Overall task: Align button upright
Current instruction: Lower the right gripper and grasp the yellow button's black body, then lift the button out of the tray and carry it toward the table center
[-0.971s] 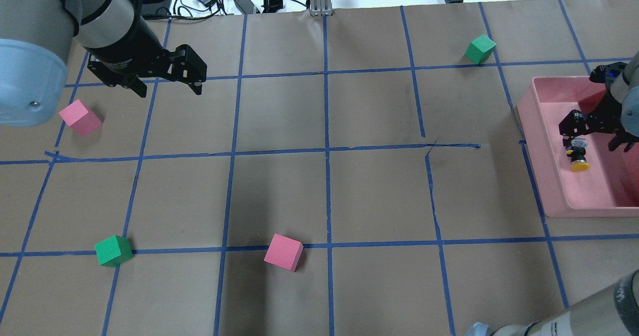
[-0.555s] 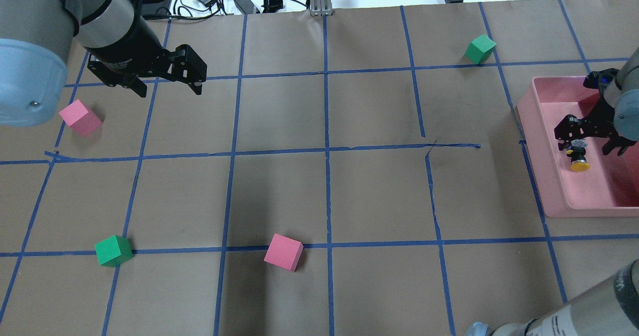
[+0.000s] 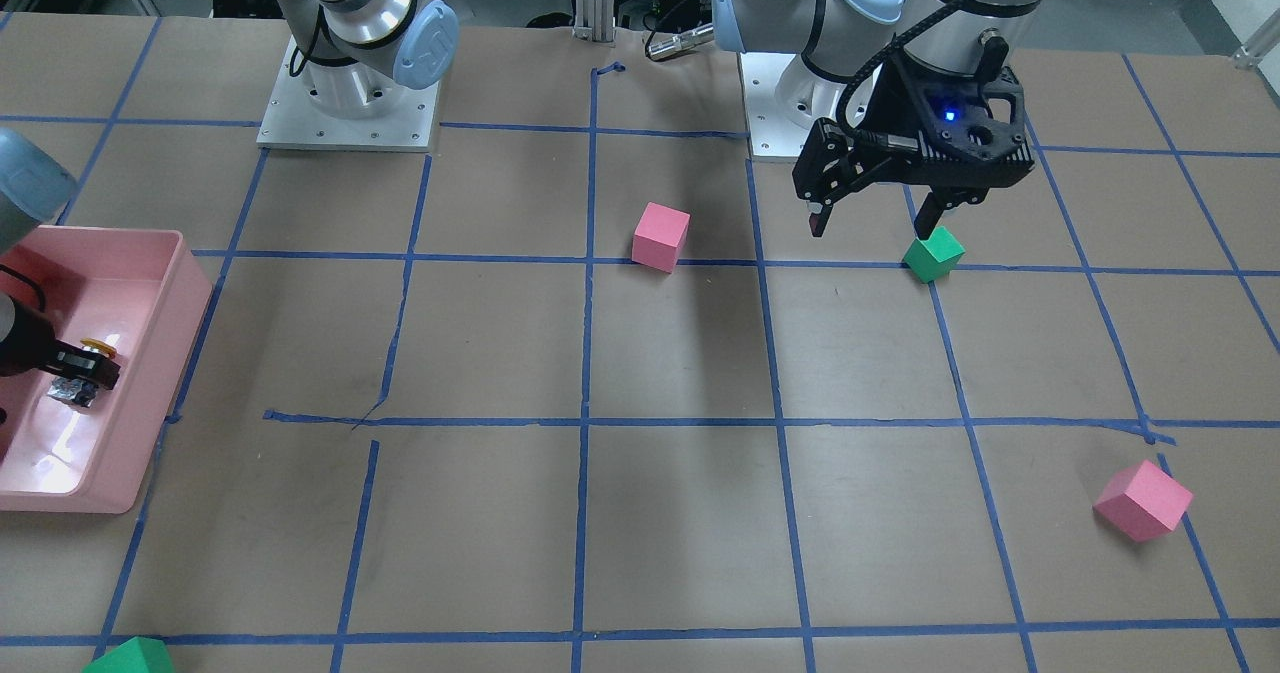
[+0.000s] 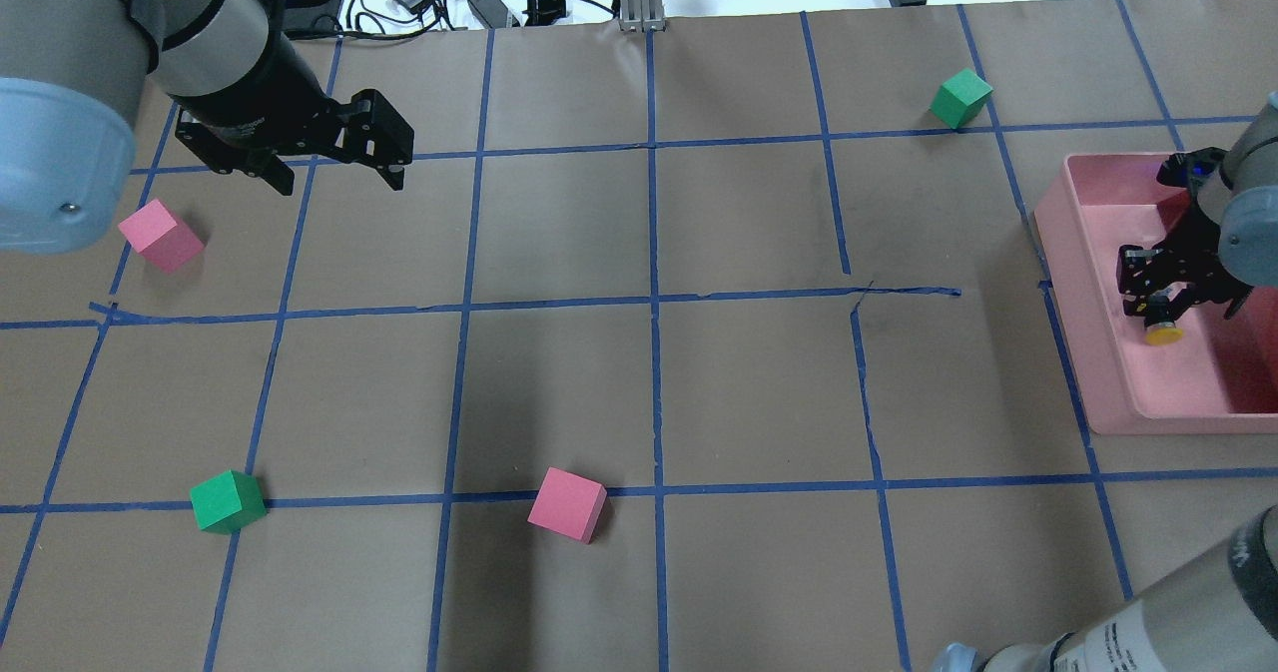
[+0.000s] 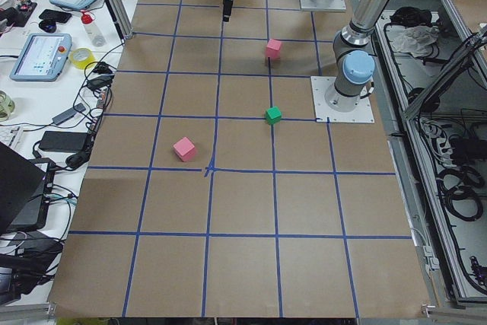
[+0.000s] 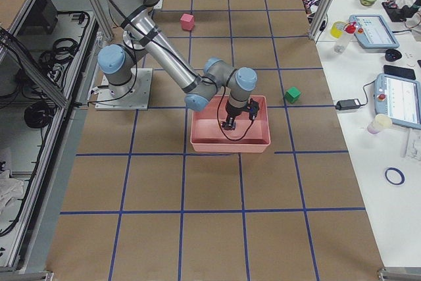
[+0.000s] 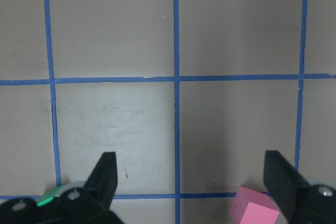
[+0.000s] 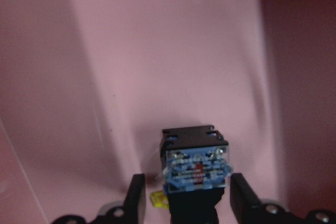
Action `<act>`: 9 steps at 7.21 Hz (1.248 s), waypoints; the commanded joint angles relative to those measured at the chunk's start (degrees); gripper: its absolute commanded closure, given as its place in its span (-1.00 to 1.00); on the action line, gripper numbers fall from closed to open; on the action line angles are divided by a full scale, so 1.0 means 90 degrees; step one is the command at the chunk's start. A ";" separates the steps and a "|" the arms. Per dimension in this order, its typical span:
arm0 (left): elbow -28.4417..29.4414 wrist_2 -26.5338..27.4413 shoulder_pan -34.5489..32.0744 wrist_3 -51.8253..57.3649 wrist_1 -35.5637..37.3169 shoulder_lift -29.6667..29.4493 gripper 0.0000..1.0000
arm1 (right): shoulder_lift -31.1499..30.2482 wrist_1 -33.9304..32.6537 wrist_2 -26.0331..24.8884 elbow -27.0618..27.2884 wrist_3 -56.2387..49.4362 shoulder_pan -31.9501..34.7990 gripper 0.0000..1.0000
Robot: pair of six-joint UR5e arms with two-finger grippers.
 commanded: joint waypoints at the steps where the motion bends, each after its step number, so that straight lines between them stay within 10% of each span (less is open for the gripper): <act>1: 0.0003 0.0000 0.0000 0.0003 0.0000 0.0000 -1.00 | -0.0079 0.0011 -0.0037 -0.0136 0.0007 -0.0001 1.00; 7: 0.0003 0.0010 0.0000 -0.0007 0.0000 0.0000 -1.00 | -0.1182 0.0421 0.0031 -0.0438 0.0026 0.0242 1.00; 9: 0.0003 0.0010 0.0000 0.0003 0.0000 0.0000 -1.00 | -0.1174 0.1761 0.0041 -0.1411 0.0869 0.1137 1.00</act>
